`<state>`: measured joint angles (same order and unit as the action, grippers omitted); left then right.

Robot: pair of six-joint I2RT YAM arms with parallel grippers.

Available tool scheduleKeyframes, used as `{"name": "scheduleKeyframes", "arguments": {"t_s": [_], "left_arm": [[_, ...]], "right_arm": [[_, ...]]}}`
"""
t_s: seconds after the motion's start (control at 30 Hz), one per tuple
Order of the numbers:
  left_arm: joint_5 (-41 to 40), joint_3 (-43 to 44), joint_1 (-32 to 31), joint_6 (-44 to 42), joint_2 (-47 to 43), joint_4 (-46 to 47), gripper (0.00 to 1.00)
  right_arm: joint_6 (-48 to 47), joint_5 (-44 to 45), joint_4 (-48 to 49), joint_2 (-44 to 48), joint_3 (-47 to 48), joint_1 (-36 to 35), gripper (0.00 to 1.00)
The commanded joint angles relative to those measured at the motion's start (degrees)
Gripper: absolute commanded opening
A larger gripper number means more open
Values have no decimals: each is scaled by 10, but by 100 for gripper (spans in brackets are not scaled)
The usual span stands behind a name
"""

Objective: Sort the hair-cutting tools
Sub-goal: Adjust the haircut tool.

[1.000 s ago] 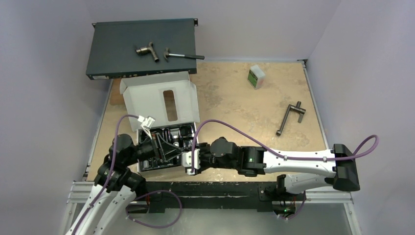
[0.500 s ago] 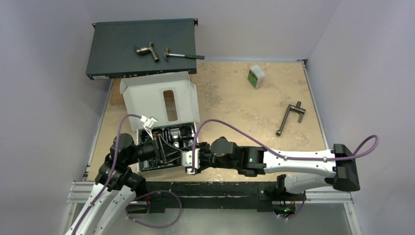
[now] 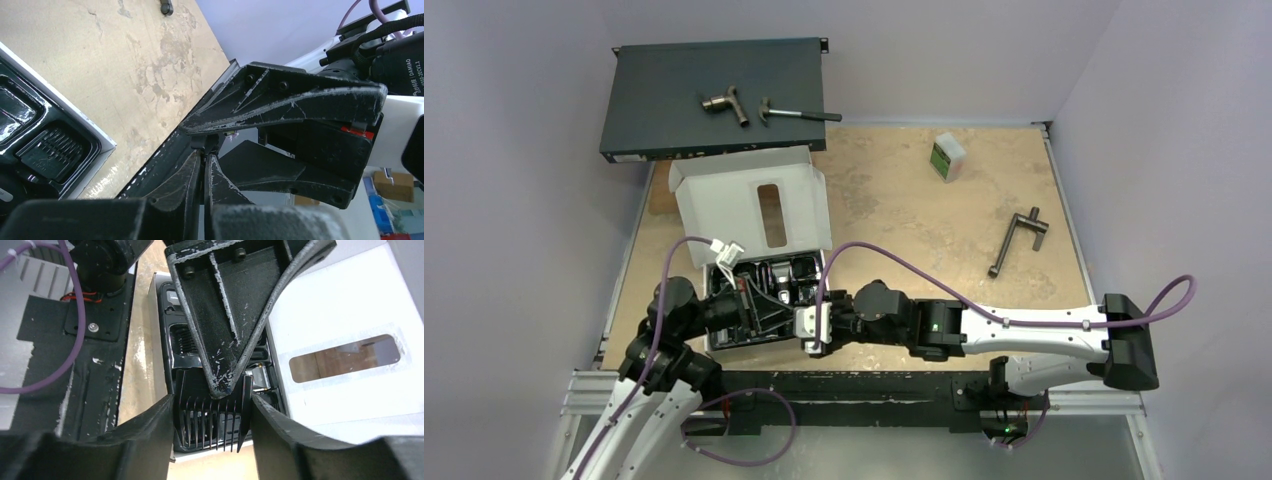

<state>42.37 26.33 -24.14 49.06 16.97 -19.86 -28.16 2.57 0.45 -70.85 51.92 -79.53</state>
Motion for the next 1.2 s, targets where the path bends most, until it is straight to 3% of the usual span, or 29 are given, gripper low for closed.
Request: {"name": "scheduleKeyframes", "arguments": {"t_s": [0.0, 0.1, 0.27, 0.37, 0.47, 0.67, 0.93, 1.17], "left_arm": [[-37, -10, 2, 9, -26, 19, 0], [-56, -7, 2, 12, -36, 15, 0], [-66, -5, 2, 20, -34, 17, 0], [-70, -7, 2, 26, -33, 21, 0], [-71, -8, 2, 29, -32, 24, 0], [-72, -6, 2, 29, -35, 21, 0], [-63, -5, 2, 29, -32, 22, 0], [-51, 0, 2, 31, -26, 26, 0]], "right_arm": [[52, 23, 8, 5, 20, -1, 57], [82, 54, 13, 5, 18, -1, 66], [107, 53, 35, 15, 6, -1, 68], [118, 55, 56, 19, 1, -1, 80], [121, 67, 65, 12, 5, -1, 85], [106, 68, 69, 0, 9, -2, 83], [71, 32, 61, 1, 7, -2, 73], [42, 16, 45, 6, 4, -2, 74]]}}
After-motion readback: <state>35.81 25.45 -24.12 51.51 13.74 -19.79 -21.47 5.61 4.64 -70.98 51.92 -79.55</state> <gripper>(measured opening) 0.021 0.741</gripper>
